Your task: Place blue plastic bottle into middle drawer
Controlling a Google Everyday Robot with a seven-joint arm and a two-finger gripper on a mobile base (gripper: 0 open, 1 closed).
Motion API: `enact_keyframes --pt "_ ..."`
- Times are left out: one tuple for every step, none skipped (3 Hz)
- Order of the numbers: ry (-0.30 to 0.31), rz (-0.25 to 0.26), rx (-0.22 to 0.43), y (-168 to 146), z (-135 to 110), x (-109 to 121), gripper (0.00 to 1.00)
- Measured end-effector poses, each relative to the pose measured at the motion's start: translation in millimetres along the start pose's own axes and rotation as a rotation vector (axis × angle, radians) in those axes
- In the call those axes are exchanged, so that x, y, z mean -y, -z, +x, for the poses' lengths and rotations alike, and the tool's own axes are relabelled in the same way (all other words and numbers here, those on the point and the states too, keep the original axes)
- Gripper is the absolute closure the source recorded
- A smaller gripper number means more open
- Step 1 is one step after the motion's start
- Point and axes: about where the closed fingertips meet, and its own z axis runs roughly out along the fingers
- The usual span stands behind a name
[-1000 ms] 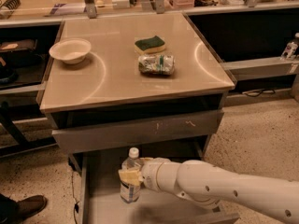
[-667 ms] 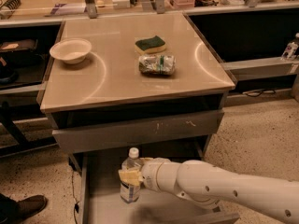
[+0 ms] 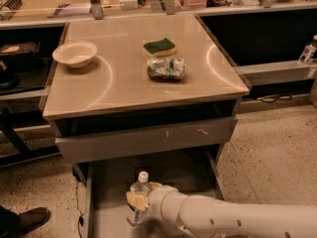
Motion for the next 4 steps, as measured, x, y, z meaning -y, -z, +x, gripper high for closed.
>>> enact_keyframes --pt "-0.043 0.067 0.031 -9.6 20.2 18.9 1.00" --pt "-0.049 0.084 0.040 -10.7 19.7 23.6 1.00" --pt "-0.039 0.119 0.064 -11.1 14.3 29.4 1.00" --pt "-0.029 0.169 0.105 -13.2 5.3 44.9 1.00"
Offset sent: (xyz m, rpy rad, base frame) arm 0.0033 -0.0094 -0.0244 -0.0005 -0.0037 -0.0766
